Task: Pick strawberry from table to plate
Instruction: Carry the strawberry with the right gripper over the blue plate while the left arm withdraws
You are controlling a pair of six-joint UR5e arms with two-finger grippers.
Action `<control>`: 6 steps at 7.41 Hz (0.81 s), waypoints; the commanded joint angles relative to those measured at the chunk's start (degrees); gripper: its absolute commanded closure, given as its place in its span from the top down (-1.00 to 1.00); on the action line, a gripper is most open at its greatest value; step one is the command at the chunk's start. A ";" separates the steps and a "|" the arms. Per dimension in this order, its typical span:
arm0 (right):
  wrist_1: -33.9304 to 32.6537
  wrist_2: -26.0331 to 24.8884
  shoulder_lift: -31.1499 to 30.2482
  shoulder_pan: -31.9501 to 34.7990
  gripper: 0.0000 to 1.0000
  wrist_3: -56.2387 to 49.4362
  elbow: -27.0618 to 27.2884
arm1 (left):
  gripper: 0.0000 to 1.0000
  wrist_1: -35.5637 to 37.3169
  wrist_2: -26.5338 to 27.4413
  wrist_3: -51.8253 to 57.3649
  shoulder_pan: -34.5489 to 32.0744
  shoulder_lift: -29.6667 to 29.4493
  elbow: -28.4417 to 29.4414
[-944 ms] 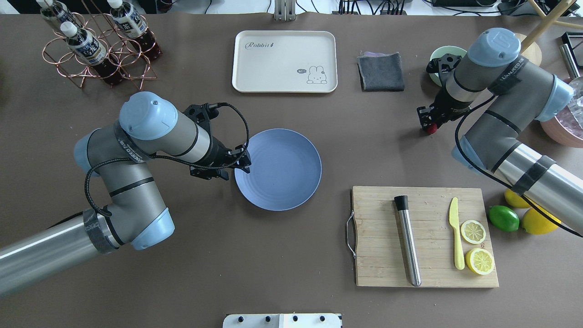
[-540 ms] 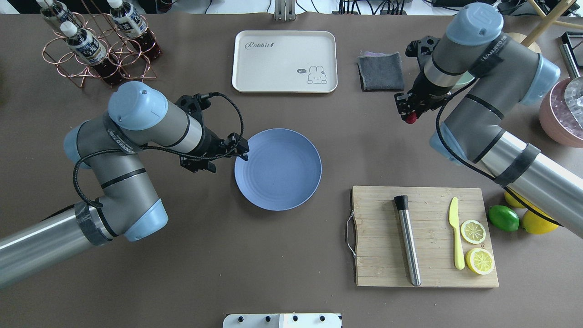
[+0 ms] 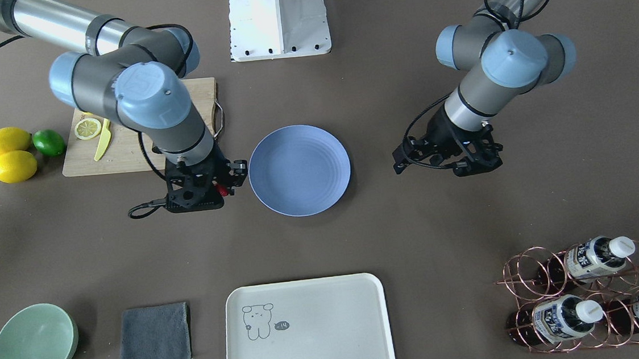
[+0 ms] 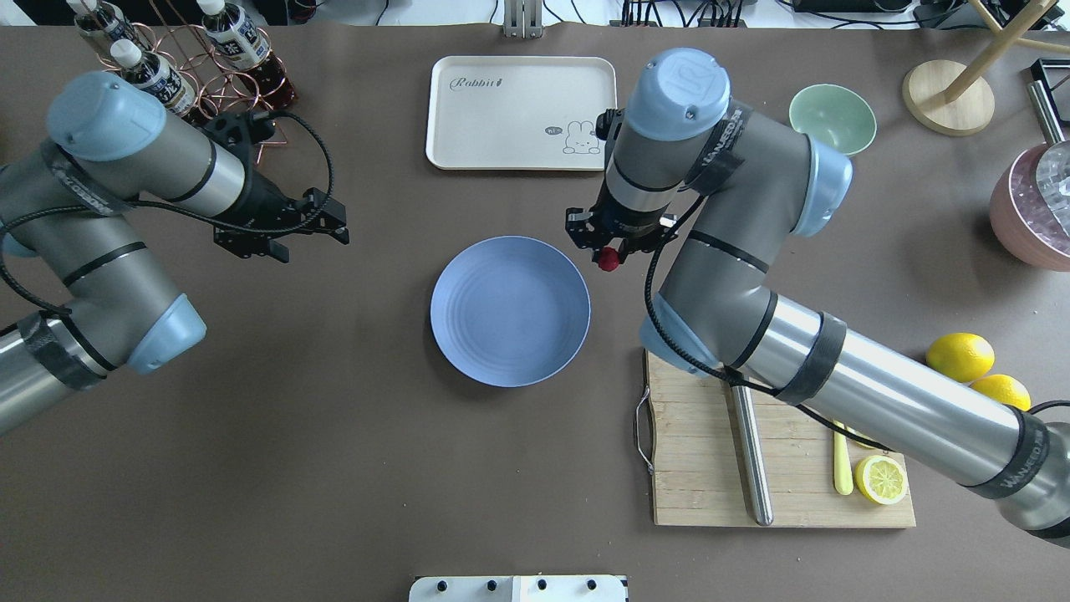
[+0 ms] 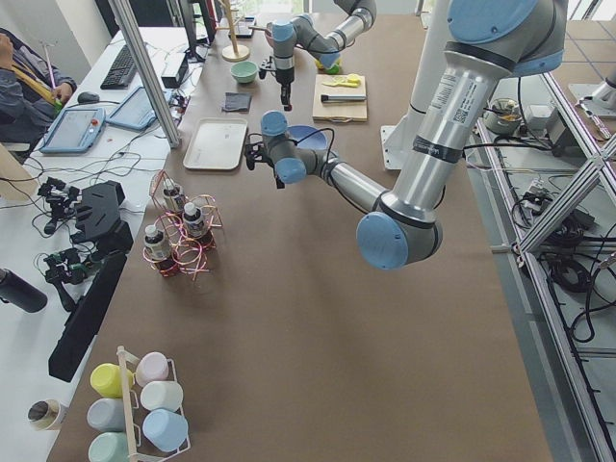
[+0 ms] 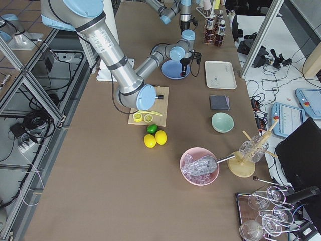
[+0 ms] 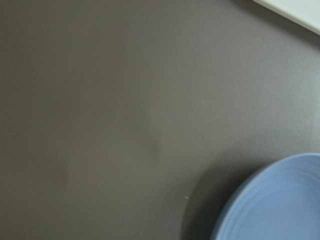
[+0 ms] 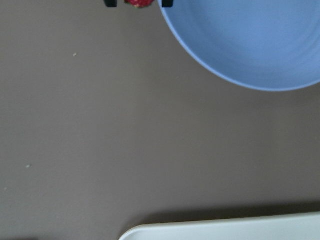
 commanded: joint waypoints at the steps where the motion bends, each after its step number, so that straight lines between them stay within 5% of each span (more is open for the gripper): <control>1: 9.25 -5.80 2.58 -6.23 -1.00 7.86 -5.50 | 0.93 0.20 -4.55 9.56 -7.25 4.64 0.36; 2: 15.51 -6.69 5.11 -6.86 -1.00 10.59 -12.25 | 0.93 0.11 -8.49 11.85 -11.19 6.31 0.10; 6: 15.57 -6.60 6.63 -8.79 -1.00 11.14 -12.84 | 0.93 0.11 -9.94 14.33 -13.87 8.35 0.09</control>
